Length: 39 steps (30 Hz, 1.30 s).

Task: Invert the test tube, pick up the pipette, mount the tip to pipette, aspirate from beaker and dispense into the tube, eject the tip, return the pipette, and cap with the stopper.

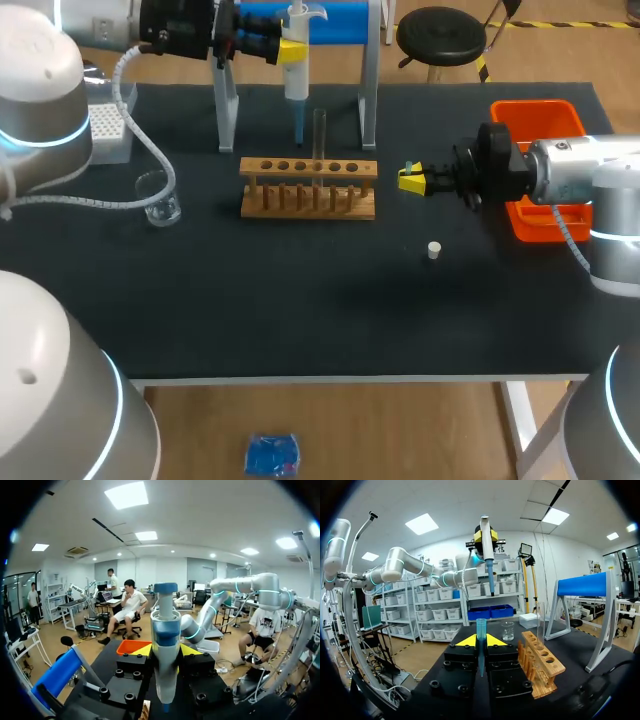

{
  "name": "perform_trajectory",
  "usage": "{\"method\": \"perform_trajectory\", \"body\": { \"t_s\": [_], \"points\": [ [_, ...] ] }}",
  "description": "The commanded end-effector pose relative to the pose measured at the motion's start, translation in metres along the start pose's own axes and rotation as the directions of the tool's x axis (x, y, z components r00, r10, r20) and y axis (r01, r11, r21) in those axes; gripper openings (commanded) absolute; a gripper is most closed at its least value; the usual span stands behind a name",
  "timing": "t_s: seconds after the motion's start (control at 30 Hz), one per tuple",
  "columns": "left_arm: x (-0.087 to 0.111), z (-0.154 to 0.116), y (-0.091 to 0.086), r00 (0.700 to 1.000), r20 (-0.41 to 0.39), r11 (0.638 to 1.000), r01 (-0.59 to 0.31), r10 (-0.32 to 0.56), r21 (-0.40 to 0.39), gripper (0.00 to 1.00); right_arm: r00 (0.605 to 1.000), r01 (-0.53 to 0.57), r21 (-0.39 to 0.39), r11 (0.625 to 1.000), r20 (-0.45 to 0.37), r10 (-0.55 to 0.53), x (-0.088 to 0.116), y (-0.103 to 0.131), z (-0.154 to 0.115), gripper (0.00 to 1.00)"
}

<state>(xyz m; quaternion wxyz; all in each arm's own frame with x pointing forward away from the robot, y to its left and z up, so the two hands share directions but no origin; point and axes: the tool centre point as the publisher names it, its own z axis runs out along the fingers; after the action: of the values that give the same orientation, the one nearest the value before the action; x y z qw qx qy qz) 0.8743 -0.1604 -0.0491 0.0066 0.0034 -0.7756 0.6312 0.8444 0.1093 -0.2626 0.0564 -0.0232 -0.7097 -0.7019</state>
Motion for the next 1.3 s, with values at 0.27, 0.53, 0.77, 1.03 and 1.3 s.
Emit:
{"method": "perform_trajectory", "body": {
  "t_s": [0.27,0.53,0.77,1.03,1.3],
  "points": [
    [0.003,0.004,-0.010,0.999,-0.030,1.000,-0.013,0.013,-0.004,0.00,1.000,0.001,0.001,1.000,0.002,-0.001,0.000,0.000,0.000,0.00],
    [0.031,0.034,-0.038,0.993,-0.121,1.000,0.010,-0.013,-0.019,0.00,1.000,0.001,0.001,1.000,0.002,-0.001,0.000,0.000,0.000,0.00],
    [0.042,0.050,-0.047,0.990,-0.135,0.999,-0.037,0.038,0.010,0.00,1.000,0.001,0.001,1.000,0.002,-0.001,0.000,0.000,0.000,0.00],
    [0.043,0.052,-0.048,0.988,-0.131,0.997,-0.078,0.080,0.019,0.00,1.000,0.001,0.001,1.000,0.002,-0.001,0.000,0.000,0.000,0.00],
    [0.045,0.055,-0.050,0.986,-0.145,0.997,-0.080,0.081,0.017,0.00,1.000,0.001,0.001,1.000,0.002,-0.001,0.000,0.000,0.000,0.00]
  ]
}}
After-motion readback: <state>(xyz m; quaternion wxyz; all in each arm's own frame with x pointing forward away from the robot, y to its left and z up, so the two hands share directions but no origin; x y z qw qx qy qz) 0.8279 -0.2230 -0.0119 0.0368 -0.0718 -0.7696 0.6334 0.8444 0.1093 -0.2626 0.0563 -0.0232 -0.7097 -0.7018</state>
